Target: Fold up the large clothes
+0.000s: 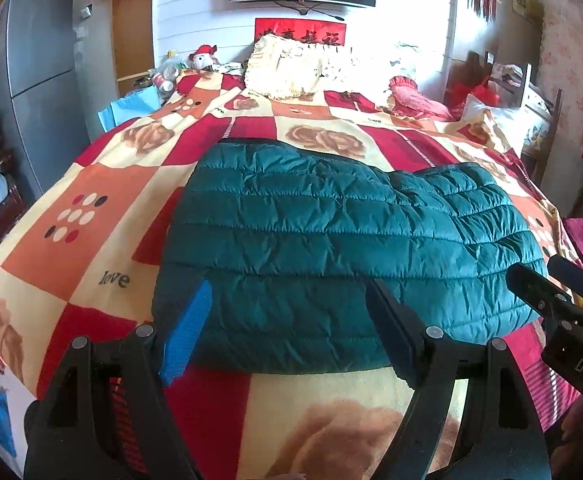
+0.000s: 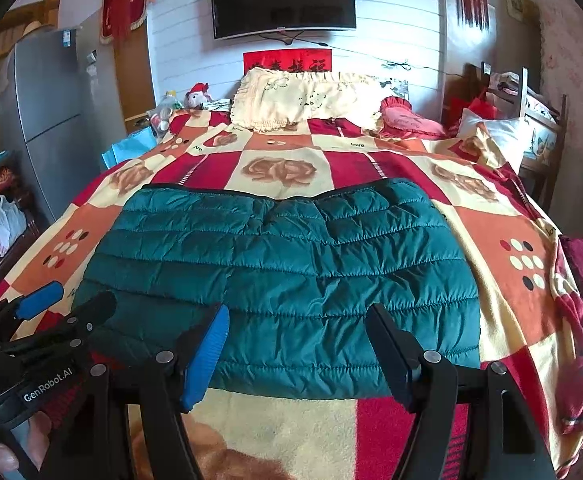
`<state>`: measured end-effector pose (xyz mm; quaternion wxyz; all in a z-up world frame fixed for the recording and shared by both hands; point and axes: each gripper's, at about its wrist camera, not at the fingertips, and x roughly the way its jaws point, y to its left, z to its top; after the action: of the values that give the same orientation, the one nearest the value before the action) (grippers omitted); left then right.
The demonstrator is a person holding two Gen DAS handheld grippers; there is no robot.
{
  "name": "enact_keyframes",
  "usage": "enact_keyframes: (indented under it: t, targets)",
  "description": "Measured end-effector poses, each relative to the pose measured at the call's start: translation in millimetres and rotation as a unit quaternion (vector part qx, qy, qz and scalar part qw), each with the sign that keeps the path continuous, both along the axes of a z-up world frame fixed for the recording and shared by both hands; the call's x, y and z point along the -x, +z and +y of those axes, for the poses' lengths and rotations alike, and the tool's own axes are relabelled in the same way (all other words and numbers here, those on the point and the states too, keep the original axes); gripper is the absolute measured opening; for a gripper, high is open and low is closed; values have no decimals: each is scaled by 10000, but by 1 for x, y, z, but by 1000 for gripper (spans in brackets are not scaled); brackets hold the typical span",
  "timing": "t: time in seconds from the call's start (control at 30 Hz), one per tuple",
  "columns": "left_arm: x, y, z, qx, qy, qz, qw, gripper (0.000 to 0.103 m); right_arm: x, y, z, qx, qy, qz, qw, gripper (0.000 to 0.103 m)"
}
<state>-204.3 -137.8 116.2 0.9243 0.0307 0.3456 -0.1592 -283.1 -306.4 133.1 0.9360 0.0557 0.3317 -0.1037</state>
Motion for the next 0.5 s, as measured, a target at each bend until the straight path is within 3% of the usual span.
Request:
enact_keyframes:
  t: [0.5]
  targets:
    - [2, -1, -2, 29, -65, -4, 10000, 80, 0, -1, -1, -33, -19, 8, 10000, 69]
